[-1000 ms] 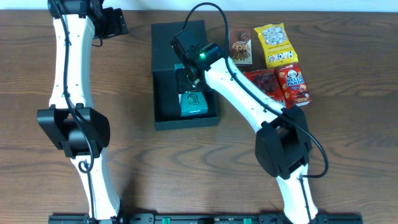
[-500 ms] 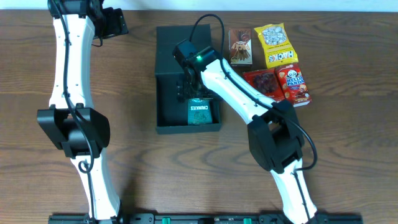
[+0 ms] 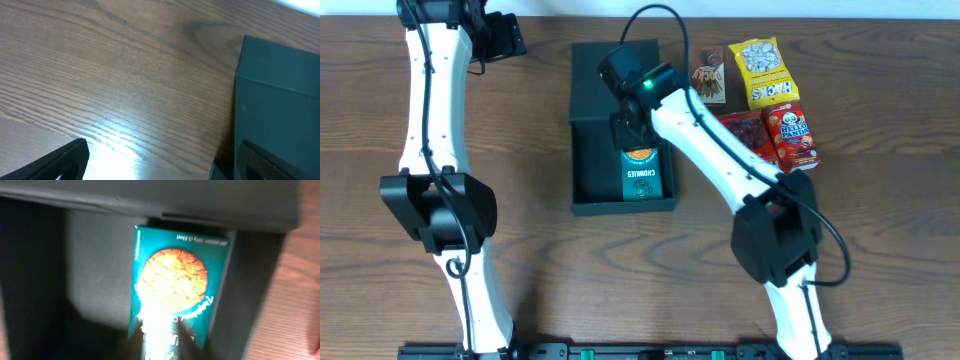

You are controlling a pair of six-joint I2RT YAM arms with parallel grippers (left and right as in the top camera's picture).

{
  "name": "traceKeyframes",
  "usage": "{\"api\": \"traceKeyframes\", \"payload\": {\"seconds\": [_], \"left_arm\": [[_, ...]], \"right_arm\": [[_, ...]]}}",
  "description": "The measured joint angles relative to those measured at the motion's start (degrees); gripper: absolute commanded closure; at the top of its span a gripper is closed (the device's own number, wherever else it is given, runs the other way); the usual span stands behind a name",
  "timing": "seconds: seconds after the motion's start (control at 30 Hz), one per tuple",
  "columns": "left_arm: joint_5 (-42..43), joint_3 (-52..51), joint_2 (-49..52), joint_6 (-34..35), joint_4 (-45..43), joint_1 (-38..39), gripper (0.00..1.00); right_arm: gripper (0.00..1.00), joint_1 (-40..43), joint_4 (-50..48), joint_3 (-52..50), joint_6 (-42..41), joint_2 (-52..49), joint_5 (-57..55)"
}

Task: Pack container
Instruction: 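Lower the Chunkies box upright into the black box, release, then grasp the brown Pocky box with the right gripper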

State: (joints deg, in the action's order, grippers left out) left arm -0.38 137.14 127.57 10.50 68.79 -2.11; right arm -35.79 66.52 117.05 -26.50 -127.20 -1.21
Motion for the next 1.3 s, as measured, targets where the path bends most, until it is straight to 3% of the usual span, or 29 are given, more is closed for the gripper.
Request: {"api": "traceKeyframes", "payload": {"seconds": [0.03,0.07,0.13,0.17,0.2,0.6,0.8,1.3], "left_arm": [[0.0,0.0,0.0,0.0,-0.02,0.0,0.05],[-0.02,0.0,0.0,0.0,0.0,0.0,0.05],[-0.02,0.0,0.0,0.0,0.0,0.0,0.05],[0.0,0.0,0.0,0.0,0.02,0.0,0.05],[0.07,0.0,0.0,0.0,0.0,0.0,0.05],[1.49,0.0,0.0,0.02,-0.22,0.0,0.05],[1.68,0.0,0.0,0.02,-0.28,0.0,0.05],[1.7,0.0,0.0,0.87,-0.59,0.0,0.05]], "right_arm": [[0.9,0.2,-0.04,0.15,0.31,0.57,-0.31],[0.73,0.57,-0.15,0.22,0.85,1.14,-0.96],[0.53,2.08,-0.79,0.24,1.81,2.01,-2.51],[0.19,3.19,-1.73,0.24,3.04,2.23,-3.1],[0.01,4.76,-2.73,0.28,4.33,2.34,-3.45],[0.01,22.99,-21.29,0.33,13.62,1.53,-3.72],[0.01,23.37,-28.94,0.44,16.35,-3.87,-3.63],[0.01,23.23,-31.17,0.44,17.35,-12.98,-3.1]]}}
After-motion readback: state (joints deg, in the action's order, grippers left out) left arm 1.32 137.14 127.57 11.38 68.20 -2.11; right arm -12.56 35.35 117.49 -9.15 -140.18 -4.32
